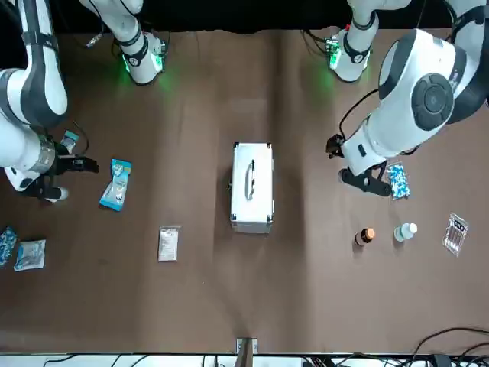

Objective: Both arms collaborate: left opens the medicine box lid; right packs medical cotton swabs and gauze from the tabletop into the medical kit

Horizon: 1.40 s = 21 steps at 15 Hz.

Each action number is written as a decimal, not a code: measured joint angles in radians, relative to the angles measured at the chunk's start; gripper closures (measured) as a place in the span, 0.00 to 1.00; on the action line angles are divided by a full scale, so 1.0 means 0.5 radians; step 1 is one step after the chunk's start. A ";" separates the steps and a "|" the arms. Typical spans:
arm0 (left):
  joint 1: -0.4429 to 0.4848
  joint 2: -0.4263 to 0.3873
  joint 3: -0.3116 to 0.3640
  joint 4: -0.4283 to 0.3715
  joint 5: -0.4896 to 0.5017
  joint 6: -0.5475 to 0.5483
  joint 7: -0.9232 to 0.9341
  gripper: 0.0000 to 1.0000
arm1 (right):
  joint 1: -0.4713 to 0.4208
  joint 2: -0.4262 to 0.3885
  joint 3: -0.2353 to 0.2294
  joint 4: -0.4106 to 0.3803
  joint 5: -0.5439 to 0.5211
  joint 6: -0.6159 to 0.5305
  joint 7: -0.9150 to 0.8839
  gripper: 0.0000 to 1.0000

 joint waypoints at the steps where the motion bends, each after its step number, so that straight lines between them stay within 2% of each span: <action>1: 0.000 0.009 -0.025 0.000 -0.007 0.015 -0.039 0.00 | 0.007 0.005 0.007 0.000 0.009 0.001 -0.010 0.02; 2: 0.000 0.021 -0.055 0.000 -0.025 0.022 -0.089 0.00 | 0.030 0.008 0.016 0.000 0.043 0.001 -0.018 0.02; 3: -0.004 0.058 -0.126 0.001 -0.061 0.052 -0.190 0.00 | 0.121 0.028 0.029 0.000 0.175 0.012 -0.021 0.02; 5: -0.060 0.106 -0.165 0.001 -0.069 0.127 -0.338 0.00 | 0.218 0.057 0.037 0.000 0.231 0.030 -0.030 0.03; 8: -0.205 0.180 -0.171 0.002 -0.069 0.258 -0.580 0.00 | 0.318 0.098 0.042 0.000 0.238 0.033 -0.216 0.03; 13: -0.419 0.320 -0.172 0.003 -0.069 0.550 -0.978 0.00 | 0.364 0.161 0.044 0.001 0.320 0.052 -0.725 0.03; 18: -0.563 0.506 -0.166 0.003 -0.054 0.853 -1.156 0.00 | 0.537 0.252 0.046 0.034 0.474 0.181 -0.768 0.02; 21: -0.590 0.577 -0.165 0.007 0.058 0.955 -1.231 0.01 | 0.568 0.292 0.046 0.120 0.561 0.179 -0.921 0.02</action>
